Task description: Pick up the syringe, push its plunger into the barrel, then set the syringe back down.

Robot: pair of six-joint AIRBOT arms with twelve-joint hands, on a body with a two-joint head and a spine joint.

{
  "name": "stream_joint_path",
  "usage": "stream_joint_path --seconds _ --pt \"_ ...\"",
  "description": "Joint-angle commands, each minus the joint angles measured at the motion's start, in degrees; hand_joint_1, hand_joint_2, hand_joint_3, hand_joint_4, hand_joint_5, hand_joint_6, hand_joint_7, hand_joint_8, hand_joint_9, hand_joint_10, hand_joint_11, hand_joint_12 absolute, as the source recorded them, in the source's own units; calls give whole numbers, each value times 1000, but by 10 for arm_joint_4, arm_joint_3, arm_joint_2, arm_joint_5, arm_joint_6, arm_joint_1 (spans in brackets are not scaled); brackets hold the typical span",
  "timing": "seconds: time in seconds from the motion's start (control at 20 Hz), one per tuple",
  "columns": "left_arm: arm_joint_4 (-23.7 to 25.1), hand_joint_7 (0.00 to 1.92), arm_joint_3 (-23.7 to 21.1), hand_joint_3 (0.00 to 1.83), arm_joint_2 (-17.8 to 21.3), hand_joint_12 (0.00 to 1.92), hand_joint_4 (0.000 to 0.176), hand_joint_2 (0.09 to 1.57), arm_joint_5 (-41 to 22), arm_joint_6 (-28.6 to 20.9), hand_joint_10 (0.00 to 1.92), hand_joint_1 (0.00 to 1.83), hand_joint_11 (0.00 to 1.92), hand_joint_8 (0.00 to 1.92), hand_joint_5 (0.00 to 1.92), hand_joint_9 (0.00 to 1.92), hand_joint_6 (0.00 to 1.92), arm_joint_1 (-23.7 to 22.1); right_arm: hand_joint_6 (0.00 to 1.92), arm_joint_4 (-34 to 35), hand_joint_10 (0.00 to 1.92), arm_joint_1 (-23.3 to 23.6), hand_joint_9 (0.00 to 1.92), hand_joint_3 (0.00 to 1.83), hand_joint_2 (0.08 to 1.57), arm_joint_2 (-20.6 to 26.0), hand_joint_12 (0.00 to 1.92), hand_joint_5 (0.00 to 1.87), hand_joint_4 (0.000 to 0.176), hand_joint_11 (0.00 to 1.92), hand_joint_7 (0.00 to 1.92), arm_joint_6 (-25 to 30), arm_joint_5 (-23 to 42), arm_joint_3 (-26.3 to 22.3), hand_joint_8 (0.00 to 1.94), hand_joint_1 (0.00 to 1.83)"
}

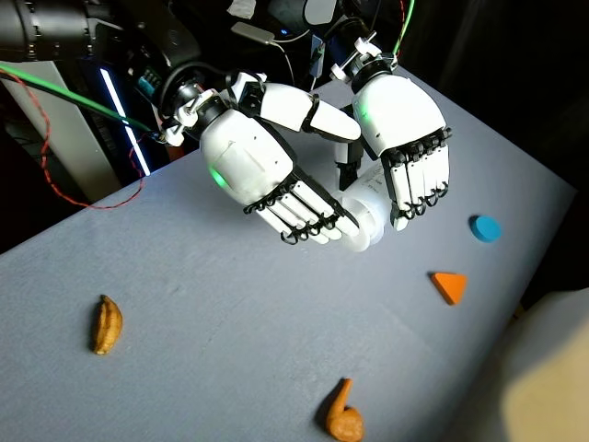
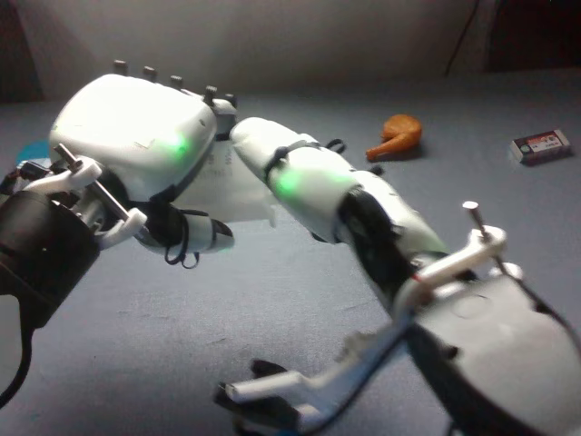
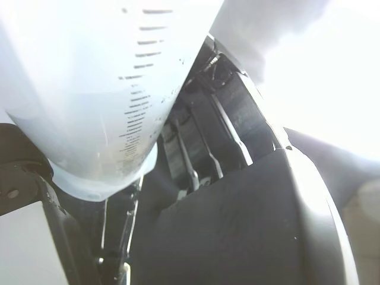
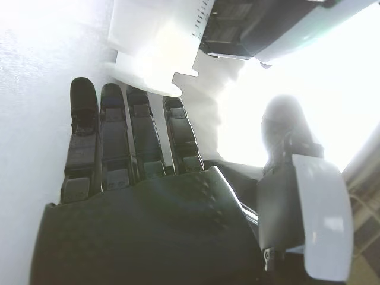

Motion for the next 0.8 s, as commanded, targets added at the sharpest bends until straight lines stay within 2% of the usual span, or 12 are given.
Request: stream_joint_path --seconds 0.0,0.1,0.25,0.35,0.6,0.75 --pt "62 961 -4 0 -6 1165 0 1102 52 -6 1226 1381 889 1012 1004 937 829 -12 8 -61 4 -1 145 0 1108 5 715 196 98 0 187 -2 -31 -12 5 0" --pt "62 964 -5 0 -6 1158 0 1102 52 -6 1223 1381 872 1005 1001 938 838 -12 1 -65 4 -9 145 0 1108 30 717 181 98 0 177 -2 -17 -30 0 0" --pt "62 985 -5 0 -6 1153 0 1102 53 -6 1217 1382 859 989 972 941 862 -11 2 -66 0 -19 130 0 1108 92 698 178 98 0 172 -4 -8 -64 2 0" --pt "62 980 -4 0 -7 1162 0 1102 53 -6 1218 1381 881 994 976 941 861 -8 3 -72 4 -22 147 0 1108 114 760 187 98 0 193 -7 -6 -72 4 0" --pt "62 979 5 0 -22 1138 0 1106 57 -6 1219 1381 878 1010 958 936 879 2 2 -147 2 -41 143 0 1108 174 746 201 98 0 187 -26 6 -87 1 0" --pt "61 985 13 0 -36 1141 0 1104 64 -6 1212 1381 873 1003 959 941 874 14 1 -160 4 -53 152 0 1108 202 729 203 98 0 188 -50 -12 -89 1 0"
